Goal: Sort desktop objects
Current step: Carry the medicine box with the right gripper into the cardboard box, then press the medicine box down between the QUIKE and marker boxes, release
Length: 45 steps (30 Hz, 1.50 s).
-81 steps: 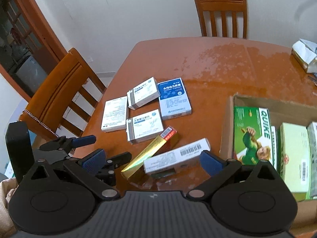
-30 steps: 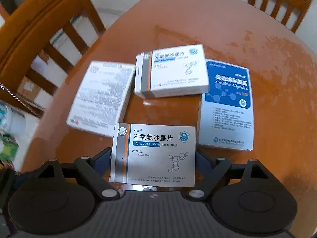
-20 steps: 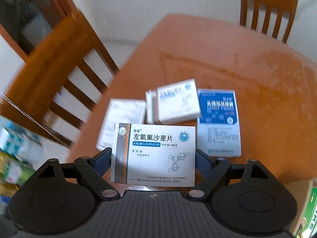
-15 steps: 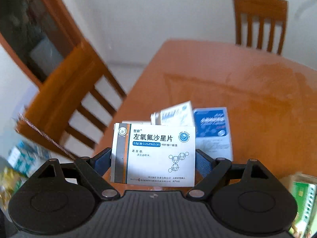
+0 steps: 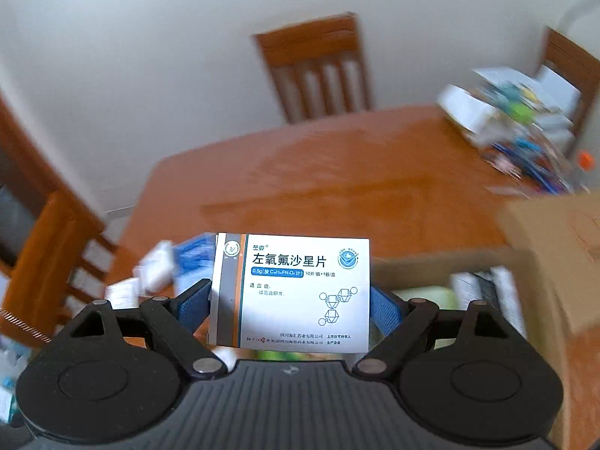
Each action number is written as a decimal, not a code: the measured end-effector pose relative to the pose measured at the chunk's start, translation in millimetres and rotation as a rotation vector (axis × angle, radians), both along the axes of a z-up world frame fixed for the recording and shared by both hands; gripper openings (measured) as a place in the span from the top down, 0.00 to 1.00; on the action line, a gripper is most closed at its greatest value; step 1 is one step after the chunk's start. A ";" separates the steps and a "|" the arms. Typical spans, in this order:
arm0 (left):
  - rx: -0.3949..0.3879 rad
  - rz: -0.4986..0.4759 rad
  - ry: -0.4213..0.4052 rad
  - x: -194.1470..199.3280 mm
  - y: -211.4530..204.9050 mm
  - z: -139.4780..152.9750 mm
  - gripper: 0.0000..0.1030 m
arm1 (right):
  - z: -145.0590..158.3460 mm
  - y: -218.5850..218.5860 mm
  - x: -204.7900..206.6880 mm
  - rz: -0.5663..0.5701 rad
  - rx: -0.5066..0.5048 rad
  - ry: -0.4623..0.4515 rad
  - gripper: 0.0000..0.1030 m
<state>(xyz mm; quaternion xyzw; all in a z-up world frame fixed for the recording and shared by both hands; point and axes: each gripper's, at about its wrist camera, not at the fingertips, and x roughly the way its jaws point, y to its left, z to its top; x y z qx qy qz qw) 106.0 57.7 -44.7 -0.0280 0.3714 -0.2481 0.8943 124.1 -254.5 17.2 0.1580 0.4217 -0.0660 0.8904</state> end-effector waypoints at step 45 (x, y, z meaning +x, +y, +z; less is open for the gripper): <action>0.031 0.012 0.076 21.1 -19.7 -18.8 0.00 | -80.2 -50.4 33.2 -0.037 -0.139 0.247 0.08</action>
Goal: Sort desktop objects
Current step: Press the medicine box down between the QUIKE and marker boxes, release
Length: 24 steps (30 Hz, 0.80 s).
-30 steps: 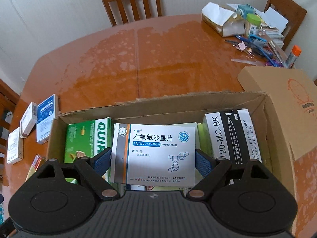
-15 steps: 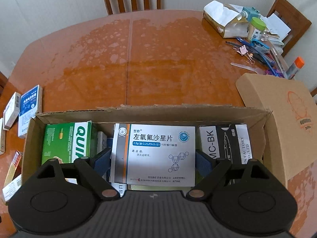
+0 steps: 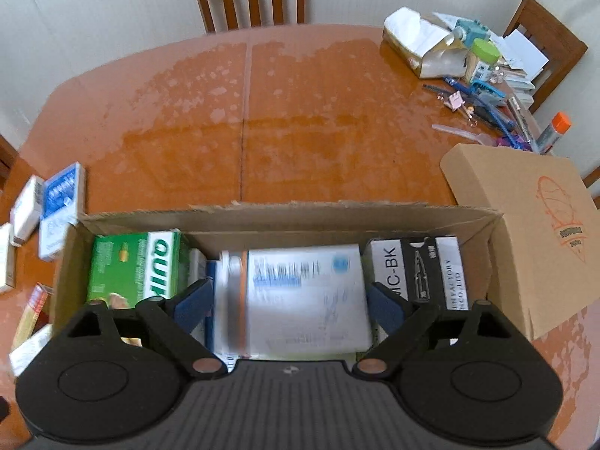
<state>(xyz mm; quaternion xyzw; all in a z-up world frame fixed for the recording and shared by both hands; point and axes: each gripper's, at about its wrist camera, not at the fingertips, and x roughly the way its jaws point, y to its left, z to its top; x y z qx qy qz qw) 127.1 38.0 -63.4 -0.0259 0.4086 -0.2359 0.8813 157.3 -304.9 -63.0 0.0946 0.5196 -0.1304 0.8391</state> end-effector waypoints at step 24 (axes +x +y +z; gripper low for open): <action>0.014 0.007 0.006 0.6 -3.8 -1.9 0.00 | -20.3 19.0 -23.3 0.039 0.213 -0.025 0.01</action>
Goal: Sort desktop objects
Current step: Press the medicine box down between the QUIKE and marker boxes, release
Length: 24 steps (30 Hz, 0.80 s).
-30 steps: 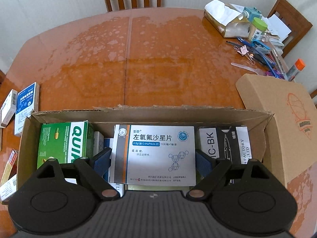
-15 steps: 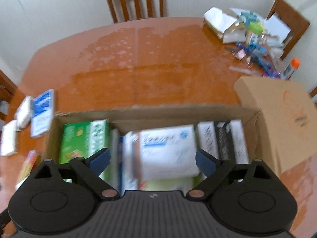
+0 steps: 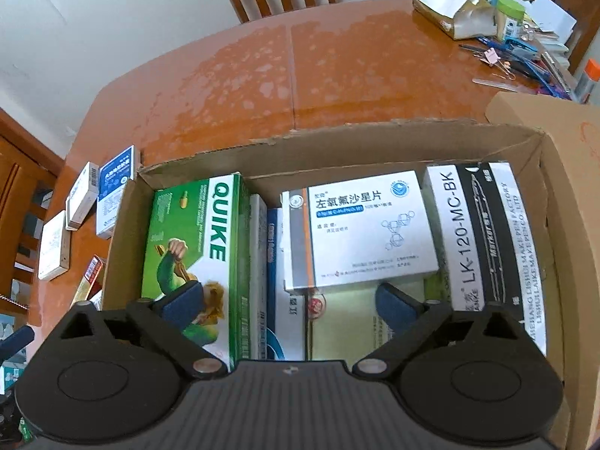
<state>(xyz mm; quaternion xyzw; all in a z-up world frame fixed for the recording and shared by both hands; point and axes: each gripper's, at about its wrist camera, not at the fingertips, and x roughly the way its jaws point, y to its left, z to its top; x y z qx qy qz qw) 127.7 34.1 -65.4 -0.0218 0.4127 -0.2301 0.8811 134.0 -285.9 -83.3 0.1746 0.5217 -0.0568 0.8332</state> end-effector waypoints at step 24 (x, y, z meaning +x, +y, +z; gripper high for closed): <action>-0.001 0.012 0.008 4.7 -1.4 -1.1 0.00 | 8.1 6.7 9.5 0.013 0.098 -0.027 0.01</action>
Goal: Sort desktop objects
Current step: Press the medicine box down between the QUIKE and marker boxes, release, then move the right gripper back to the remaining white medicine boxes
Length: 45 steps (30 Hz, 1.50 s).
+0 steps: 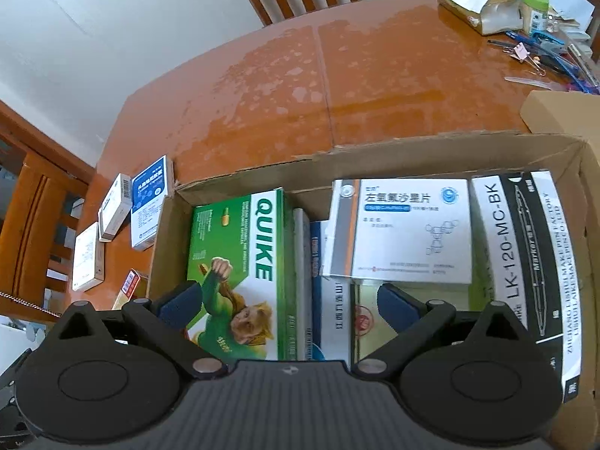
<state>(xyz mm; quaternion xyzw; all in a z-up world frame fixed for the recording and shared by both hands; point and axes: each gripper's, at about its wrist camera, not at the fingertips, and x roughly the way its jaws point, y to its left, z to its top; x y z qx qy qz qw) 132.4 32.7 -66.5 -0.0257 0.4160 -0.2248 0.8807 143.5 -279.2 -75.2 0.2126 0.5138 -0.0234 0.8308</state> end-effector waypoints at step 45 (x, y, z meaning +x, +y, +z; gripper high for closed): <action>-0.049 0.006 -0.010 -16.9 65.9 -2.3 0.00 | 87.5 203.7 95.8 0.825 -0.525 -0.283 0.00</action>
